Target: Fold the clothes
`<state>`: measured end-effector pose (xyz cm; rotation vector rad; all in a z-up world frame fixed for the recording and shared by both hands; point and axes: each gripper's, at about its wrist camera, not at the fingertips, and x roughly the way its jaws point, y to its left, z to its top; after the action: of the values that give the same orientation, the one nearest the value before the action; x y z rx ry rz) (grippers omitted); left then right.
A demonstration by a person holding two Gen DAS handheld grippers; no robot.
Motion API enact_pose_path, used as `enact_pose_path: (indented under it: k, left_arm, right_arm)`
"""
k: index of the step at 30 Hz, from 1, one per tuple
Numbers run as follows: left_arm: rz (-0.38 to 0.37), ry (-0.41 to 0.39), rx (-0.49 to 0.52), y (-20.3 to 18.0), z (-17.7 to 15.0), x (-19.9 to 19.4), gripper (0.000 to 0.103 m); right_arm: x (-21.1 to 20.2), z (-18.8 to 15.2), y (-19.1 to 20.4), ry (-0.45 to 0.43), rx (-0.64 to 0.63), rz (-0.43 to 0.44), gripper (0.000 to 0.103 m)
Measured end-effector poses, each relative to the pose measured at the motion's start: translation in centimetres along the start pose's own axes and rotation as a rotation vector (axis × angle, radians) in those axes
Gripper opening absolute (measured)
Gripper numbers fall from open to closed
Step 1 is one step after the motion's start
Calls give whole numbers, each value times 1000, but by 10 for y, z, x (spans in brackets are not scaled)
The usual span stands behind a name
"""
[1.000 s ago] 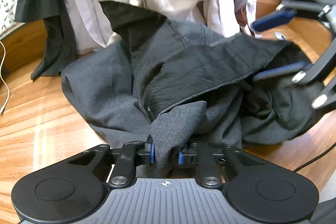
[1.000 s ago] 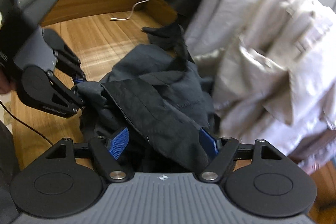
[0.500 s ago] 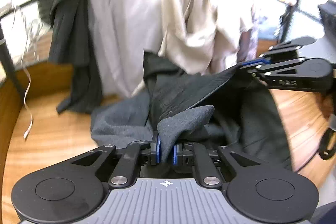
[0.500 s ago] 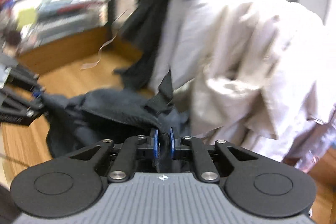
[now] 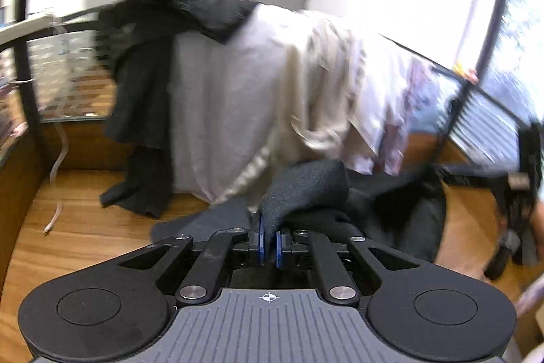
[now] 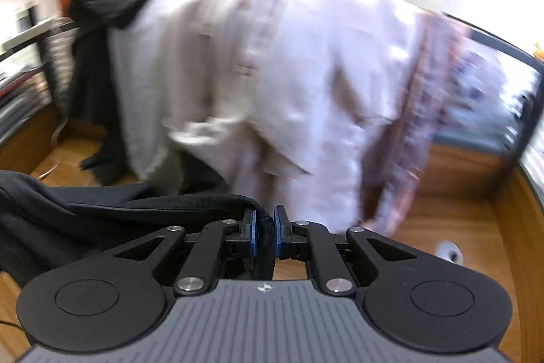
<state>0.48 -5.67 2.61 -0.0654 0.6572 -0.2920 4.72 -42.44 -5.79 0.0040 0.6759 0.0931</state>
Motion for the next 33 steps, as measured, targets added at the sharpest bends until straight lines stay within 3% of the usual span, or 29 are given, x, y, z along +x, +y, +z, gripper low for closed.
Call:
enact_pose_path:
  k: [3,6,12,14,19,21,25,26,28,33]
  left_arm:
    - [45,-5,-16,10,6,-7,6]
    - [80,50,-36,21,-3,0,6]
    - [166,208,-32,42,-57,38,6]
    - [161,232,-47,51,-69,43,7]
    - [160,260,-46,65,-83,46,10]
    - [155,250,-81,70,-80,41,17]
    - [142,171,-132,69,-67,15,57]
    - [130,154,-138,66,-62,10,62]
    - [94,149,-152,56,-56,8,64]
    - [-10,199,-195,29,-50,29,66]
  right_arm:
    - [-8,-8,-21,17,67,-56,10]
    - [-16,-21,-43,51,137,-101,10]
    - [21,-80,-58,285,173,-48,10]
    - [31,-98,-56,347,182,-22,10]
    - [40,-124,-47,404,125,17,12]
    - [39,-126,-41,409,72,30,15]
    - [29,-117,-27,393,-64,60,25]
    - [24,-114,-23,382,-100,72,30]
    - [17,-106,-15,363,-156,120,36]
    - [14,-93,13,340,-309,236,37]
